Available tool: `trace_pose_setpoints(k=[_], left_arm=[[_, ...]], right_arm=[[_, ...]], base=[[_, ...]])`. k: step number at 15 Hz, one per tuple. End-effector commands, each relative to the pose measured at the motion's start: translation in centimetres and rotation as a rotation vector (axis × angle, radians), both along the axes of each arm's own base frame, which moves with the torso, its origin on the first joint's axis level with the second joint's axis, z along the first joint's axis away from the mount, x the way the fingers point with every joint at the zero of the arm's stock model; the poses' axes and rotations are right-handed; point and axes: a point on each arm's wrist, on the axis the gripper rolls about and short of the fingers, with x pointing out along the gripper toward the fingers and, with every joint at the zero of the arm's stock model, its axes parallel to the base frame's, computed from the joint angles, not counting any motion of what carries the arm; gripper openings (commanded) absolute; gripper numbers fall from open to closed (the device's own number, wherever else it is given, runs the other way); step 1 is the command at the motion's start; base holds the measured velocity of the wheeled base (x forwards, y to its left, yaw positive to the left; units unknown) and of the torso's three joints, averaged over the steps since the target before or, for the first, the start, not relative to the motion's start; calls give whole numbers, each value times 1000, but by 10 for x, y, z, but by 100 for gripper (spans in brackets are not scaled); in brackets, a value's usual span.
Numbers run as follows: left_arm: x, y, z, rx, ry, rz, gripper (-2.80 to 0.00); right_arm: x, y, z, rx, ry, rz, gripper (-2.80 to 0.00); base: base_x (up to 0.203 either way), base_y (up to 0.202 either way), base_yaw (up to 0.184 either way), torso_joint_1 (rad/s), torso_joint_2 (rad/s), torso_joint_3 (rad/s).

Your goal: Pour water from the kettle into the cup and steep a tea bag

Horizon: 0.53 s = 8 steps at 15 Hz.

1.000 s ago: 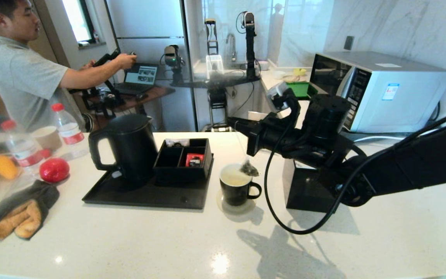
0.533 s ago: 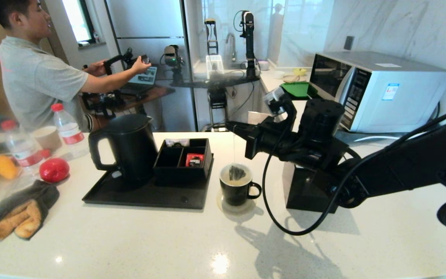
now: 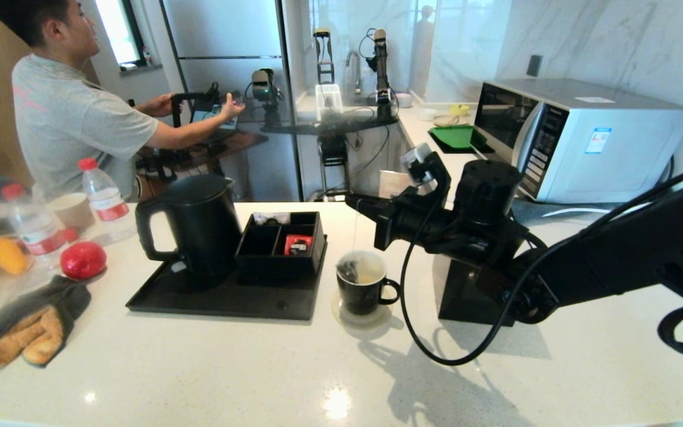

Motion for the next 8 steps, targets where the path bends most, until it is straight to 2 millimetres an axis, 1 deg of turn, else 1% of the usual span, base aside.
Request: trace_pose_setpoints(k=[1,6,8], left_arm=[[0,0,0,0,0,0,-280],[0,0,0,0,0,-1,-280],[0,0,0,2,0,-1,-280]], right_arm=[[-2,-1,-12,-19,30,5,-280],[-14,-7,-36,-55,85,7,-280],[-16,-8,-35,-64,95,2,-280]], base=[[0,0,0,0,0,0],[0,0,0,0,0,0],[0,0,0,0,0,0]])
